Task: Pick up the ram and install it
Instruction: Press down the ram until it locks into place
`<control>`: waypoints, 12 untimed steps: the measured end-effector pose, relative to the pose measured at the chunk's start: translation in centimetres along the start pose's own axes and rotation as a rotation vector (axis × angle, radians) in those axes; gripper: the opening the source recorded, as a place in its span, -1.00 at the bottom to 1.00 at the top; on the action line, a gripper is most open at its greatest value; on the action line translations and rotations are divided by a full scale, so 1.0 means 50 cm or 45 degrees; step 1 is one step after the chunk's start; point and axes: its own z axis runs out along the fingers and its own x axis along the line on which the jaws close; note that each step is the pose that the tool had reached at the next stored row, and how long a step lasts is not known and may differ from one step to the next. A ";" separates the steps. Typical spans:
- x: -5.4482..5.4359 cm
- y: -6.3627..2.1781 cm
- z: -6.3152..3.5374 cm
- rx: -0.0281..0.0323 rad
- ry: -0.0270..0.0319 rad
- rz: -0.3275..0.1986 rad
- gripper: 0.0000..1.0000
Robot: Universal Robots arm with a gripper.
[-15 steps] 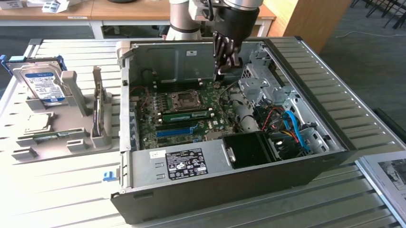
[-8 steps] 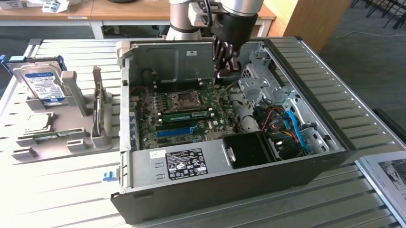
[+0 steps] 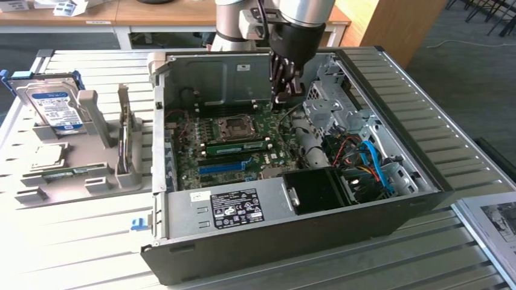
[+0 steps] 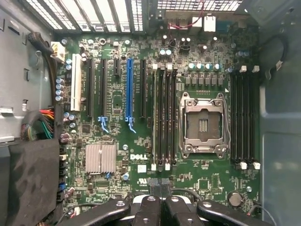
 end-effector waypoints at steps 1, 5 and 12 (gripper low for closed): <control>0.000 0.000 0.003 0.0000 -0.0001 0.000 -0.80; 0.001 -0.001 0.014 0.0000 -0.0001 0.000 -0.80; 0.001 -0.001 0.030 0.0000 0.0000 0.000 -0.80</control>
